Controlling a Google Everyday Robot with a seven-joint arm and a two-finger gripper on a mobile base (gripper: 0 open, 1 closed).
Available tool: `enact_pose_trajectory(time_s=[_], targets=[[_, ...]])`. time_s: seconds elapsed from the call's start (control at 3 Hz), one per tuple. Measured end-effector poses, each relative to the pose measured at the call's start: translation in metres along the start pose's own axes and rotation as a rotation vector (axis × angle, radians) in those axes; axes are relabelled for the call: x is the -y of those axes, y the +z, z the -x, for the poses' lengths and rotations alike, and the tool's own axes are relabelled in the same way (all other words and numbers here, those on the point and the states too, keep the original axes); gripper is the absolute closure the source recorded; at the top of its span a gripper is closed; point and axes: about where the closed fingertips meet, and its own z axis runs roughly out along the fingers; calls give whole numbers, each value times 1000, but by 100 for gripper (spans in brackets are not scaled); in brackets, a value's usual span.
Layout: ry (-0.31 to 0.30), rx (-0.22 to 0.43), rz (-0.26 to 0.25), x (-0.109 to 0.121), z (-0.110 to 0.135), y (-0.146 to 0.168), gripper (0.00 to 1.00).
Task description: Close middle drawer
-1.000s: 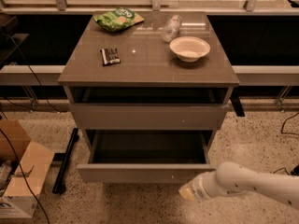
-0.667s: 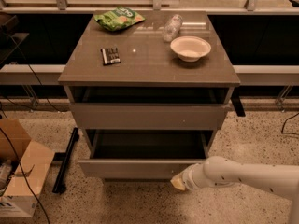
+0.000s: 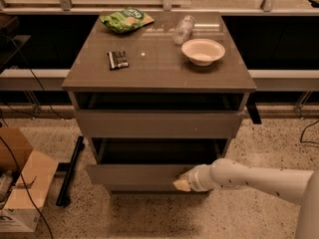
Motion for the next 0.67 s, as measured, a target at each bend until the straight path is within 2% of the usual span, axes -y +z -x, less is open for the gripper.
enact_pose_trajectory(time_s=[0.33,0.67], targets=[[-12,45,-4,9,17,-1,0],[-12,45,-4,9,17,-1,0]])
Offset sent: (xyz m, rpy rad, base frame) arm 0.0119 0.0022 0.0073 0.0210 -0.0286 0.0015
